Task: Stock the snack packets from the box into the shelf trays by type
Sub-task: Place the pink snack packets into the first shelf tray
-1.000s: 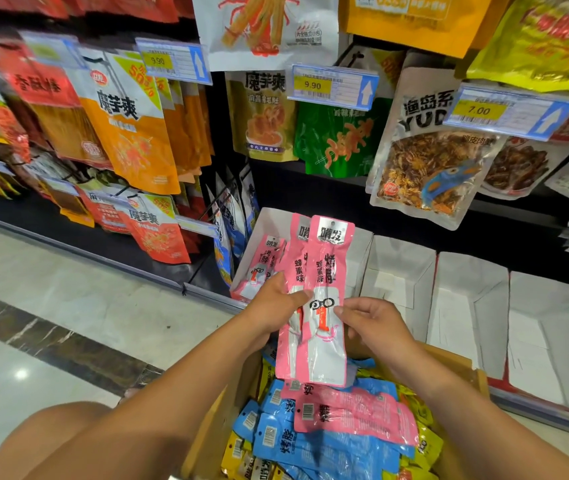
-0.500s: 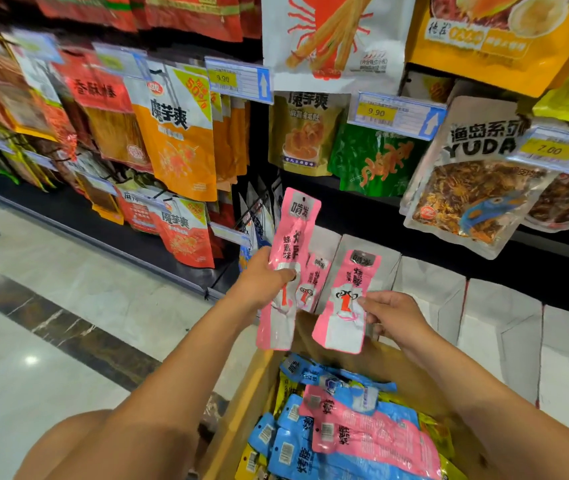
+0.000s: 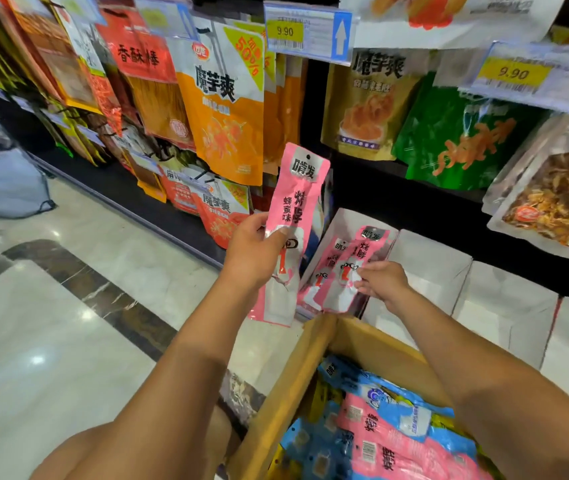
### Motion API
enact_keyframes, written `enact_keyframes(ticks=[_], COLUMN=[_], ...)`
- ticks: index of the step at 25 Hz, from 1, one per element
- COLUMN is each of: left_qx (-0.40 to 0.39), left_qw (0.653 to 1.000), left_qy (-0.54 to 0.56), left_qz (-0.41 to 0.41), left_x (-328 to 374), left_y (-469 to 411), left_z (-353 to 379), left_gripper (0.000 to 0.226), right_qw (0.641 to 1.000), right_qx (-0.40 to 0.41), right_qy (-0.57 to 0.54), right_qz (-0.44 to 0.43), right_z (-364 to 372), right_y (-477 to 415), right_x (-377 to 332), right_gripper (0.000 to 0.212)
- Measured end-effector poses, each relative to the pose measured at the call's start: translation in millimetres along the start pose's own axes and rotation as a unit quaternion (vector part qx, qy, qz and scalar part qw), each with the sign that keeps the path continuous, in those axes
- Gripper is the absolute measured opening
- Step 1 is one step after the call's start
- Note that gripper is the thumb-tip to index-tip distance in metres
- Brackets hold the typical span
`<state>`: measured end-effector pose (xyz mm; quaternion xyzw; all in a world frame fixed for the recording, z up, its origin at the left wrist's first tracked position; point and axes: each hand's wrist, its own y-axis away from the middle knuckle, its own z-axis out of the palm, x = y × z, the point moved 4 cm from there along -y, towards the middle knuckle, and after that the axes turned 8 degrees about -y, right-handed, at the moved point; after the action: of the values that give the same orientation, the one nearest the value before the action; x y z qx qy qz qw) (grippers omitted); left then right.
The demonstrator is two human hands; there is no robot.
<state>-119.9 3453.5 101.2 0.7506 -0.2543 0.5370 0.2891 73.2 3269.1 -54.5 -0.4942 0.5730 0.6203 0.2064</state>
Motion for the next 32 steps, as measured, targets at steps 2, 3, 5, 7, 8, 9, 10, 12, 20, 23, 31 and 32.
enact_keyframes(ticks=[2, 3, 5, 7, 8, 9, 10, 12, 20, 23, 31, 32], left_qx=[0.002, 0.003, 0.000, -0.009, -0.013, -0.015, -0.016, -0.013, -0.016, -0.020, -0.024, -0.021], left_qw=[1.000, 1.000, 1.000, 1.000, 0.999, 0.999, 0.999, 0.999, 0.998, 0.998, 0.999, 0.999], left_qy=[0.007, 0.011, 0.016, 0.015, 0.013, 0.010, 0.008, 0.003, -0.012, -0.011, -0.002, -0.002], left_qz=[-0.007, -0.009, -0.015, -0.021, -0.027, -0.033, -0.039, -0.045, -0.051, -0.055, -0.040, -0.036], left_x=[-2, -2, -2, -4, -5, -6, -7, -8, -12, -12, -8, -7], left_y=[-2, -3, -5, -8, -10, -11, -11, -12, -11, -10, -2, -1], left_z=[-4, -5, -7, -8, -7, -6, -5, -4, -3, -2, 1, 3], left_gripper=[0.009, 0.010, 0.011, 0.013, 0.014, 0.015, 0.016, 0.019, 0.021, 0.019, 0.015, 0.011], right_qw=[0.999, 0.997, 0.992, 0.984, 0.979, 0.979, 0.982, 0.981, 0.970, 0.981, 0.970, 0.961], right_qx=[0.000, 0.000, 0.012, 0.028, 0.029, 0.025, 0.018, -0.006, -0.053, -0.061, -0.030, -0.011], right_qy=[0.050, 0.079, 0.122, 0.178, 0.204, 0.203, 0.189, 0.184, 0.234, 0.183, 0.218, 0.249], right_qz=[0.001, 0.000, -0.002, -0.015, -0.014, -0.004, 0.011, 0.052, 0.044, 0.006, -0.103, -0.116], right_z=[16, 24, 39, 52, 57, 63, 65, 71, 76, 63, -43, -61], right_y=[-25, -36, -52, -67, -74, -83, -92, -105, -82, -67, -7, 1], right_x=[5, 8, 13, 18, 22, 27, 34, 47, 46, 43, 44, 48], right_gripper=[0.017, 0.018, 0.009, 0.004, 0.007, 0.013, 0.020, 0.027, 0.018, 0.010, 0.018, 0.019])
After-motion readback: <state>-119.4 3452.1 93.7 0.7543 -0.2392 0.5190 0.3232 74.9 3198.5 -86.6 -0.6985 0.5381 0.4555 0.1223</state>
